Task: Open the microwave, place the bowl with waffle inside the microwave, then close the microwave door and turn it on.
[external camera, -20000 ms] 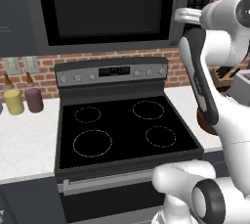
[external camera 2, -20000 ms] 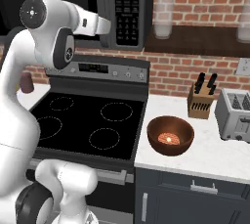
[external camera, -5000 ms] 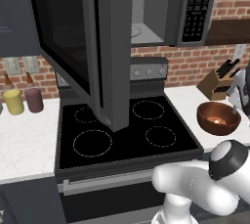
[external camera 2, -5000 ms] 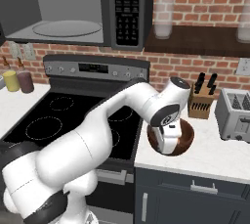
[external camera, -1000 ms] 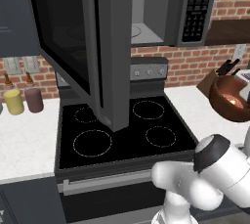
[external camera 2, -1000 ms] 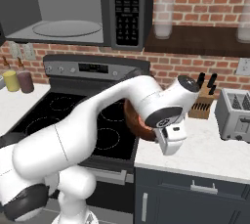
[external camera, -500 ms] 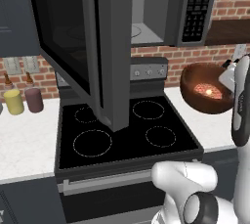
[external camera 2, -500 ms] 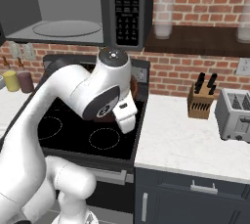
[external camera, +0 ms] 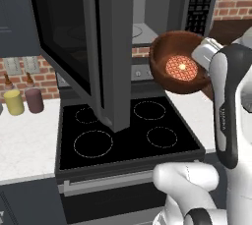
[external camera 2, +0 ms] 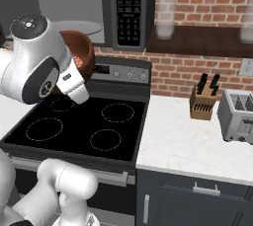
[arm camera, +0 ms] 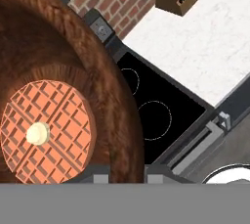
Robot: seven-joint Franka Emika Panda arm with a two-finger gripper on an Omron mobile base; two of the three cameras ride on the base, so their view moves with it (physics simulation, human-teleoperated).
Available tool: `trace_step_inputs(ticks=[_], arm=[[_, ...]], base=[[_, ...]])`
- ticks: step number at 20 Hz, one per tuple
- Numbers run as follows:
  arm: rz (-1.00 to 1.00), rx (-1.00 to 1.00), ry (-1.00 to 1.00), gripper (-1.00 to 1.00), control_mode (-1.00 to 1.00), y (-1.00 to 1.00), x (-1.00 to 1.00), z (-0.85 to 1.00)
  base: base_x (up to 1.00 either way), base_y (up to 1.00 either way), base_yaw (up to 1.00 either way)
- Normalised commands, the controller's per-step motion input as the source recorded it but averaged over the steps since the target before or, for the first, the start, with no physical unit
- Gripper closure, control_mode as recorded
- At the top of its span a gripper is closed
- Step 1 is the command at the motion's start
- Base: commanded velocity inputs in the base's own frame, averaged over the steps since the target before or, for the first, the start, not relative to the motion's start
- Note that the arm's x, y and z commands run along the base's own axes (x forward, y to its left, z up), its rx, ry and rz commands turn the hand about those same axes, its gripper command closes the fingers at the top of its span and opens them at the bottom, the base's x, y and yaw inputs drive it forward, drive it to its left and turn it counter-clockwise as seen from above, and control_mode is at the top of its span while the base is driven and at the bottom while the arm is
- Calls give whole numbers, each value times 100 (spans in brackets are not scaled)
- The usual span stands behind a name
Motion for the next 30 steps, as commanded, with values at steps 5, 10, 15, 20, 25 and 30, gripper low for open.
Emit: trace_step_inputs(ticks=[5,10,15,20,25,30], arm=[[0,0,-20,100,-100,88,12,64],[-4,0,-5,100,-100,62,44,27],[-1,1,2,100,-100,32,68,24],[0,0,3,100,-100,1,61,24],[0,0,5,100,-100,5,65,15],[-1,0,1,100,-100,40,70,1]], base=[[0,0,0],[0,0,0],[0,0,0],[0,0,0],[0,0,0],[0,0,0]])
